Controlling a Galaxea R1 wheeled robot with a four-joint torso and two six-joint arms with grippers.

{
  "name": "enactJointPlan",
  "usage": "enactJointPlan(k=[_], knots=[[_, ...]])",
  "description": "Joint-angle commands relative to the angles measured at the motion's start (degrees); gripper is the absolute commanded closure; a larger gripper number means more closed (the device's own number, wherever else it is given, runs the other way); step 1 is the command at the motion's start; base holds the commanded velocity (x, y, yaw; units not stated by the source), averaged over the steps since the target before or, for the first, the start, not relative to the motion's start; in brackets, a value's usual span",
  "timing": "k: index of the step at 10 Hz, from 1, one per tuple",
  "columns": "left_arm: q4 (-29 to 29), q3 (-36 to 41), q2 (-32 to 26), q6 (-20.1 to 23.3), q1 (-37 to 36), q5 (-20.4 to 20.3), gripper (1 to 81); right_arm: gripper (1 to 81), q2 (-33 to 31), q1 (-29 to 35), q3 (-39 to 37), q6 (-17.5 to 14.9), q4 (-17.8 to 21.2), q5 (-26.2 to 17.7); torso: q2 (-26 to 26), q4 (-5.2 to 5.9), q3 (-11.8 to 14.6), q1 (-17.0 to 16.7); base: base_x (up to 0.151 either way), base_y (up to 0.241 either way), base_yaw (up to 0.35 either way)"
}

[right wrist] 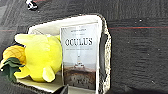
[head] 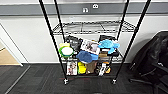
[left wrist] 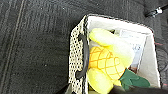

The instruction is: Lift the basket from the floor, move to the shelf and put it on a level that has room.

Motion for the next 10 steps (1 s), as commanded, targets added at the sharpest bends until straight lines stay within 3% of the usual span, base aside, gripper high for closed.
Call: enactJointPlan(k=[1,2,6,7,10], knots=[[-0.5,0.3,-0.2,0.0,-6.4,3.0,1.0,1.0,-0.8,6.4,0.3,0.2,0.8,-2.5,-5.5,0.00,0.0,3.6,0.000,0.000,0.000],[-0.5,0.3,-0.2,0.0,-6.5,3.0,1.0,1.0,-0.8,6.5,0.3,0.2,0.8,-2.5,-7.5,0.00,0.0,4.8,0.000,0.000,0.000],[-0.5,0.3,-0.1,0.0,-7.3,3.1,1.0,1.0,-0.6,7.4,-0.1,0.2,1.0,-2.5,-14.4,0.00,-7.0,9.1,0.000,0.000,0.000],[-0.4,0.3,-0.2,0.0,-8.3,4.2,1.0,1.0,-0.6,8.1,-0.1,0.2,1.1,-2.7,-16.0,0.00,-3.3,10.1,0.000,0.000,0.000],[-0.5,0.3,-0.1,0.0,-9.5,5.5,1.0,1.0,-0.1,9.9,-0.2,0.2,1.9,-4.4,-20.5,0.00,-5.1,12.8,0.000,0.000,0.000]])
